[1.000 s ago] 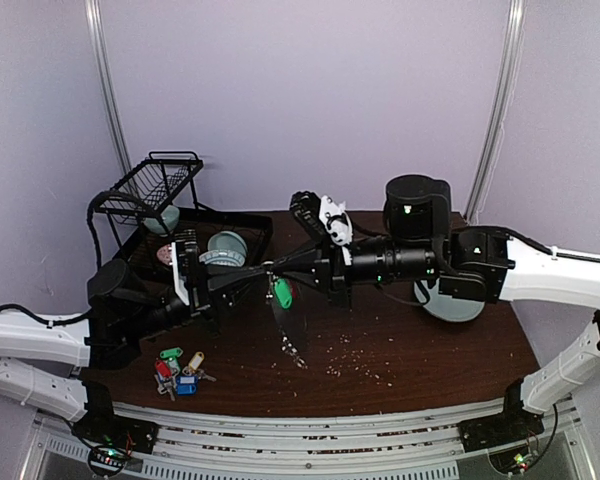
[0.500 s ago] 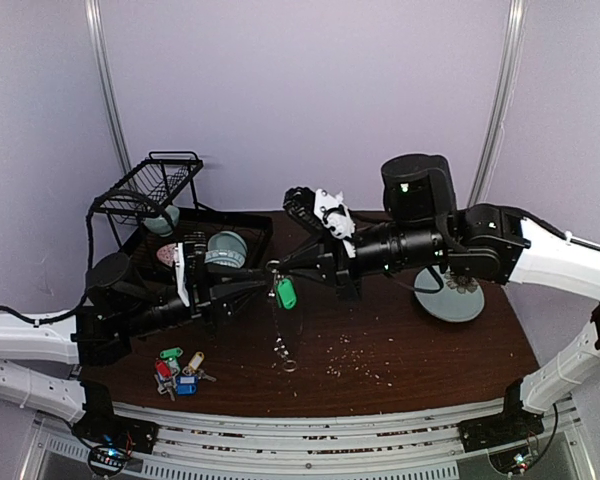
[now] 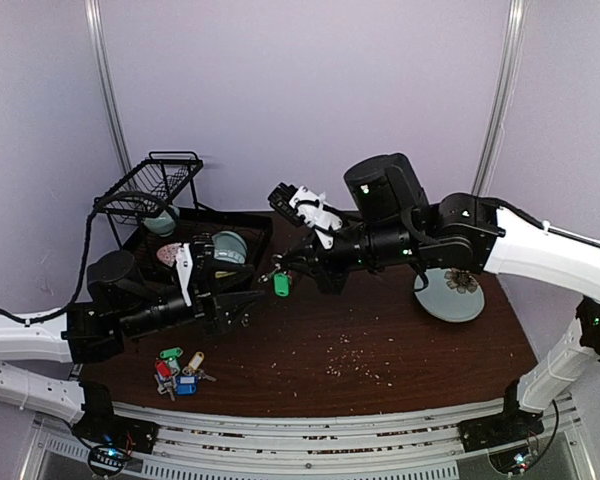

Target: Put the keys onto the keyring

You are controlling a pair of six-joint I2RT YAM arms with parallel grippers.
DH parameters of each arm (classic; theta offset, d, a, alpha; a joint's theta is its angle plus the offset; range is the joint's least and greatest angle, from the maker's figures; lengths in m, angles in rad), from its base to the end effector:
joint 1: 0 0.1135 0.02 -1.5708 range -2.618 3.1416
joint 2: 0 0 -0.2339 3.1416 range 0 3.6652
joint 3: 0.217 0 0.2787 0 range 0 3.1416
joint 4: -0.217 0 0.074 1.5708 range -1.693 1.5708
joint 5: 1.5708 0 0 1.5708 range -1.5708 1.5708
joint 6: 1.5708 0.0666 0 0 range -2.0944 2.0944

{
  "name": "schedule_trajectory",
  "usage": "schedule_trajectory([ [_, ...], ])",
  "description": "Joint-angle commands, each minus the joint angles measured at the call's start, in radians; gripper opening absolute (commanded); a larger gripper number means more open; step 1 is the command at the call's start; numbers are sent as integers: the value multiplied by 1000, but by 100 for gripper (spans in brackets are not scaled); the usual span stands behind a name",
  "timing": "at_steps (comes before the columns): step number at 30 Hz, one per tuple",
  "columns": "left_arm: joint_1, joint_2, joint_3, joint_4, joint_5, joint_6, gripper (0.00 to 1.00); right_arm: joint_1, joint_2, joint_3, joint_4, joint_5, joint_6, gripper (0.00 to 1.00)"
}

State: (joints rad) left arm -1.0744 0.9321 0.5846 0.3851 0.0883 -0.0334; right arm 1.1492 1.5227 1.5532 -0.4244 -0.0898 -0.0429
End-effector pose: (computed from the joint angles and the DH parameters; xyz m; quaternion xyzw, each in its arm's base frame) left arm 0.1363 -0.2641 0.2703 0.3722 0.5854 -0.4045 0.5959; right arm 0.1617 0.3752 0.3615 -0.4871 0.6737 0.3231 0.4522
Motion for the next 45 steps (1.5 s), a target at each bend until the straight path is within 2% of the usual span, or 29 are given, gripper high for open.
schedule_trajectory([
  [1,-1,61,41,-22,-129,7,52,11,-4,22,77,17,81,0],
  [6,-2,165,96,-14,-150,9,57,13,43,70,70,21,124,0],
  [10,-1,169,60,111,-98,-30,59,20,51,59,95,-16,127,0],
  [13,-1,161,34,158,-104,-41,47,21,43,39,113,-20,126,0],
  [17,-1,152,23,156,-99,-36,42,21,40,34,119,-20,120,0],
  [23,-1,157,41,82,-162,10,6,20,40,56,95,-30,125,0],
  [25,-1,157,51,40,-215,36,0,18,43,79,33,1,134,0],
  [33,-1,160,70,-9,-366,152,0,8,62,122,-120,25,222,0],
  [41,-18,193,90,-47,-508,221,0,-7,128,199,-278,-14,268,0],
  [45,-24,204,100,-54,-500,236,0,-13,96,136,-243,-17,272,0],
])
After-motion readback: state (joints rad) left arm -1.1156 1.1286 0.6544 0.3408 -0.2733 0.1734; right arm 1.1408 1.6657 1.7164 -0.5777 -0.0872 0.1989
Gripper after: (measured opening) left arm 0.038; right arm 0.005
